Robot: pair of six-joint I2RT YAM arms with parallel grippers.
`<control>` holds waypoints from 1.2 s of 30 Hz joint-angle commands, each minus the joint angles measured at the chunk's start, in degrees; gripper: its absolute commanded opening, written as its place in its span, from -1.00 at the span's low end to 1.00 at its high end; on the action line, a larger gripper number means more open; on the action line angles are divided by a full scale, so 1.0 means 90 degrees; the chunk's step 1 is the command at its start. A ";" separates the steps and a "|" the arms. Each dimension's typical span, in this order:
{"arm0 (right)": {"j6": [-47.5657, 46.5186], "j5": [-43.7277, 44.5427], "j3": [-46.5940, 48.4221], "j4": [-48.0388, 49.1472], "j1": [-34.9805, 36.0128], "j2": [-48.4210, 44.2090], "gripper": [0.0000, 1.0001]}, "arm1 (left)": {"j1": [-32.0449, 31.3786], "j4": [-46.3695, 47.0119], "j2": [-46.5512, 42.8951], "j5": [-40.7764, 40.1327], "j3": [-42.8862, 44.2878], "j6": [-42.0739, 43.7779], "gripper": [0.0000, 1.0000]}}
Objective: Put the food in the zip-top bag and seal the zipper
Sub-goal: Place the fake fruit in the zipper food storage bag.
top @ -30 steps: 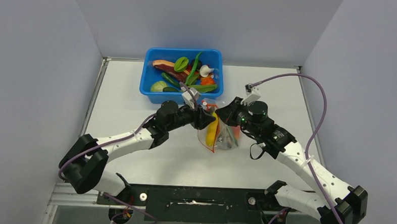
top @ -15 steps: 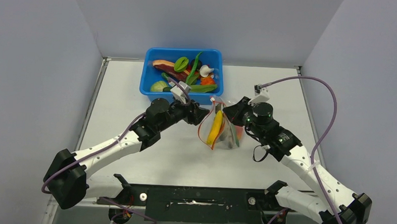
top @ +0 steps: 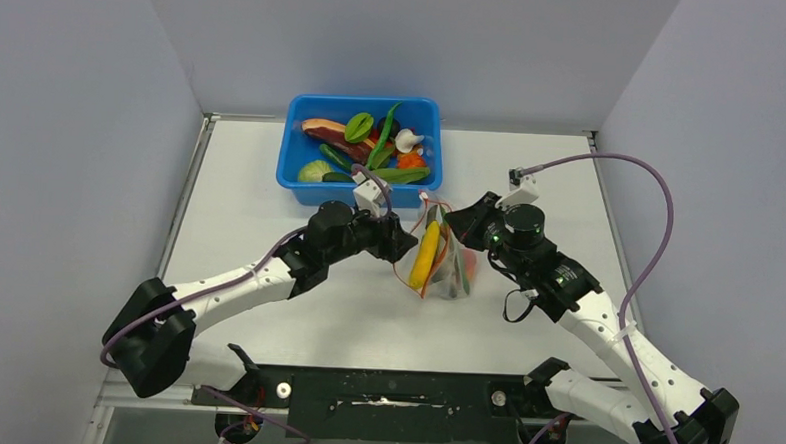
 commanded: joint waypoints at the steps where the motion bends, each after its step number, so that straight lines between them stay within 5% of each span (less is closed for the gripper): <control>1: 0.0104 0.0145 -0.0001 0.0367 -0.0054 -0.0128 -1.00 | -0.0061 0.0558 0.0162 0.0288 -0.0005 -0.0215 0.14; 2: 0.0117 0.0145 -0.0001 0.0354 -0.0055 -0.0125 -1.00 | -0.0083 0.0615 0.0184 0.0357 -0.0006 -0.0229 0.05; 5: 0.0106 0.0196 0.0029 0.0233 -0.0080 -0.0107 -1.00 | -0.0092 0.0522 0.0196 0.0326 0.0152 -0.0284 -0.74; 9: -0.0021 0.0330 0.0170 -0.0114 -0.0117 0.0029 -1.00 | -0.0100 -0.0040 0.0081 0.0176 0.0576 -0.0474 -1.00; 28: -0.0046 0.0247 0.0535 -0.0537 -0.0237 -0.0365 -1.00 | 0.0023 -0.0728 0.0095 -0.0191 0.1531 -0.0878 -0.93; 31: 0.0082 0.0457 0.0201 -0.0381 -0.0235 -0.0437 -1.00 | 0.0036 -0.0844 0.0031 -0.0306 0.1553 -0.0674 -0.69; 36: 0.0342 0.0220 -0.0236 -0.0046 -0.0239 -0.0452 -1.00 | 0.0099 -0.1247 -0.0247 -0.0748 0.1552 -0.0257 0.04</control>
